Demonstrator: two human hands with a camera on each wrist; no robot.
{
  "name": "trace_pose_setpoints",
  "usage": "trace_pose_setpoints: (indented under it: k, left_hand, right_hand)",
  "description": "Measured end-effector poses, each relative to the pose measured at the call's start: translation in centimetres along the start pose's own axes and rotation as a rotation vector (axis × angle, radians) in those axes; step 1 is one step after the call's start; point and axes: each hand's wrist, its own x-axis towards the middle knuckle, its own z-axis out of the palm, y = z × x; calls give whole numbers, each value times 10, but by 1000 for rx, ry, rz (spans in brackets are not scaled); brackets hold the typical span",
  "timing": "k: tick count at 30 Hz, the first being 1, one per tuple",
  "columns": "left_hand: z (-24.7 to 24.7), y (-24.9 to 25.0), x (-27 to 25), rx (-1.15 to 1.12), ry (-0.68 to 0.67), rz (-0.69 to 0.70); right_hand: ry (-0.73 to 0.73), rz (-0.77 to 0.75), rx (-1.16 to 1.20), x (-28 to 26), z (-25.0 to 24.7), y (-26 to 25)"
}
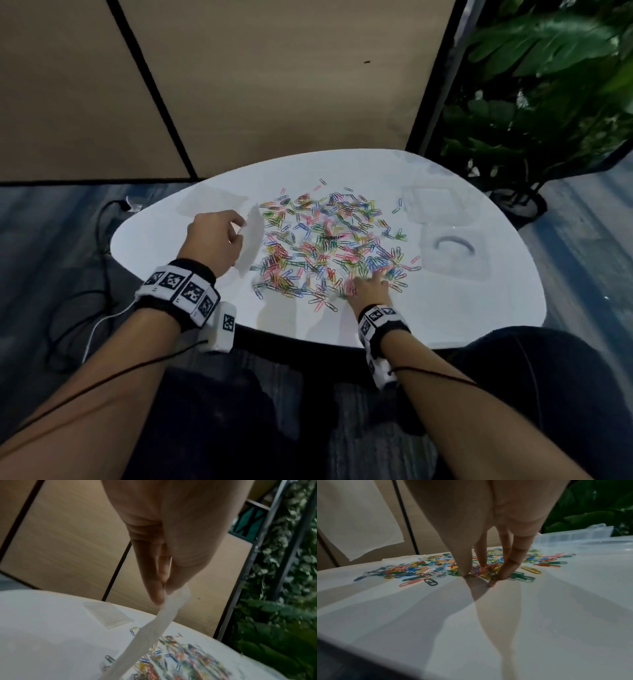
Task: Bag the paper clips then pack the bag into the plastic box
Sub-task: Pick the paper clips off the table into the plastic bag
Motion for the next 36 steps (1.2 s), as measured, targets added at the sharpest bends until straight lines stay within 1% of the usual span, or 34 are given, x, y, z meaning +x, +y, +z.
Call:
trace_pose_setpoints:
  k: [2, 3, 5, 8, 11, 13, 14, 15, 16, 18, 19, 20, 21, 23, 25, 27, 30, 33, 34, 36]
  left_hand:
    - [0, 10, -5, 94, -36, 16]
    - [-2, 15, -6, 123, -38, 22]
    - [-4, 20, -7, 133, -32, 27]
    - [8, 15, -6, 49, -28, -6]
    - [24, 12, 2, -31, -70, -48]
    - [28, 19, 16, -82, -102, -54]
    - [29, 23, 23, -114, -110, -61]
    - [30, 26, 30, -148, -123, -72]
    - [32, 28, 36, -176, -146, -84]
    - [38, 33, 44, -199, -194, -82]
    - [42, 36, 47, -215, -205, -79]
    - [45, 40, 49, -233, -210, -78]
    - [48, 45, 50, -246, -206, -67]
    - [53, 55, 51, -254, -198, -40]
    - [56, 64, 48, -281, -207, 0]
    - [58, 71, 44, -273, -212, 65]
    - [56, 78, 41, -280, -173, 72]
    - [57, 81, 42, -368, -144, 50]
    - [58, 83, 43, -387, -139, 57]
    - [59, 86, 43, -392, -115, 70]
  right_hand:
    - [19, -86, -89, 2, -5, 2]
    - [19, -133, -102, 3, -7, 3]
    - [-7, -166, -83, 6, -19, 5]
    - [-58, -131, -101, 29, -28, 8]
    - [-47, -6, 28, 53, -45, 20]
    - [-61, 121, 207, 67, -62, 32]
    - [-67, 162, 295, 71, -74, 36]
    - [-73, 179, 409, 75, -87, 38]
    - [-69, 173, 577, 76, -100, 38]
    - [-73, 112, 1060, 66, -129, 26]
    - [-99, 69, 1306, 57, -141, 16]
    - [-158, 23, 1505, 46, -151, 6]
    - [-240, -29, 1636, 35, -160, -5]
    - [-367, -120, 1730, 20, -164, -25]
    - [-427, -158, 1741, 15, -159, -43]
    - [-416, -150, 1686, 15, -154, -57]
    - [-274, -161, 1467, 18, -151, -61]
    - [-192, -181, 1327, 20, -146, -55]
    - [-160, -198, 1235, 21, -143, -53]
    - [-34, -260, 926, 19, -142, -52]
